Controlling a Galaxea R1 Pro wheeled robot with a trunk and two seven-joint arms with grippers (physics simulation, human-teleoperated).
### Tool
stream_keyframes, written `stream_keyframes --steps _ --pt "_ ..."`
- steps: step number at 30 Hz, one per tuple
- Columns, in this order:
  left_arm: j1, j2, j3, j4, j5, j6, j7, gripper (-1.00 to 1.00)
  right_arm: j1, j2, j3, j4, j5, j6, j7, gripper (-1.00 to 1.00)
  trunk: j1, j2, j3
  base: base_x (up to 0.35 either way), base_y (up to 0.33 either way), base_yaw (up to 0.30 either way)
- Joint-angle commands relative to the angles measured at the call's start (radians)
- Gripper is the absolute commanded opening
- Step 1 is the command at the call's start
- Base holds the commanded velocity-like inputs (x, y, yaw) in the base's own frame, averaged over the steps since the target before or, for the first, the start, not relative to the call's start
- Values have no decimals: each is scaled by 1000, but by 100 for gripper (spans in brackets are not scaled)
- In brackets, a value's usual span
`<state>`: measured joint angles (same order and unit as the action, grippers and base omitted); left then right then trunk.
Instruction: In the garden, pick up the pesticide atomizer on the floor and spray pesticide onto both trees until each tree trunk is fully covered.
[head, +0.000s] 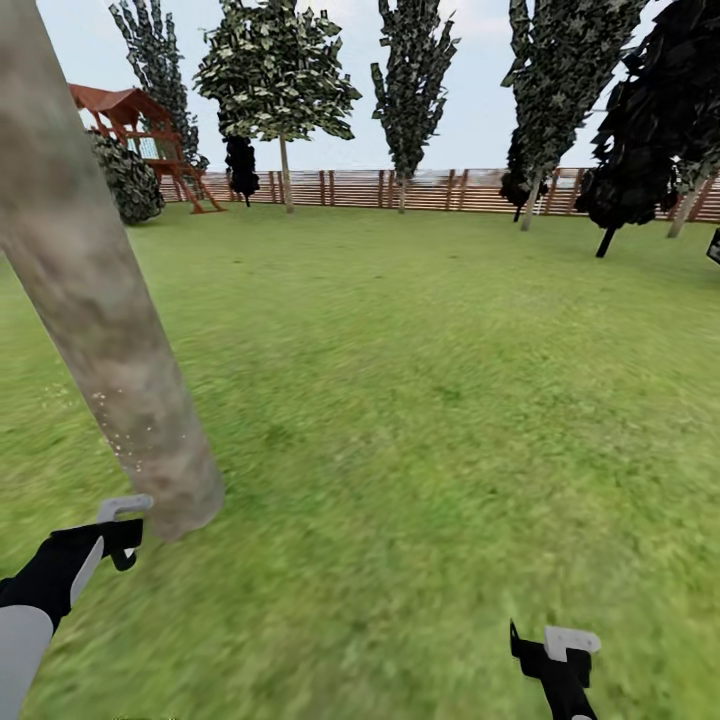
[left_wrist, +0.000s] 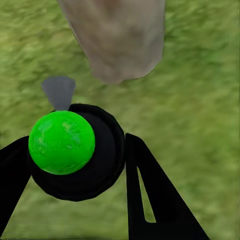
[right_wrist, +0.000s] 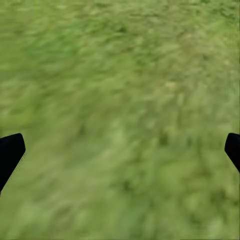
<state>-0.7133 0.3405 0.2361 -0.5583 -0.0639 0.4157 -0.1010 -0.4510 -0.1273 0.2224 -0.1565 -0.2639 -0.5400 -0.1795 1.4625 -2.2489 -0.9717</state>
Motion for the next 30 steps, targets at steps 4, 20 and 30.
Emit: stream_keyframes --steps 4,20,30 --pt "0 0 1 0 -2 0 8 -100 0 0 0 0 0 0 0 100 0 0 0 138 -249 277" --pt "0 -6 0 0 0 0 17 -100 0 2 0 0 0 0 0 100 0 0 0 166 -247 157" --pt "0 -8 -1 0 1 0 17 -100 0 2 1 0 0 0 0 100 0 0 0 134 -136 217"
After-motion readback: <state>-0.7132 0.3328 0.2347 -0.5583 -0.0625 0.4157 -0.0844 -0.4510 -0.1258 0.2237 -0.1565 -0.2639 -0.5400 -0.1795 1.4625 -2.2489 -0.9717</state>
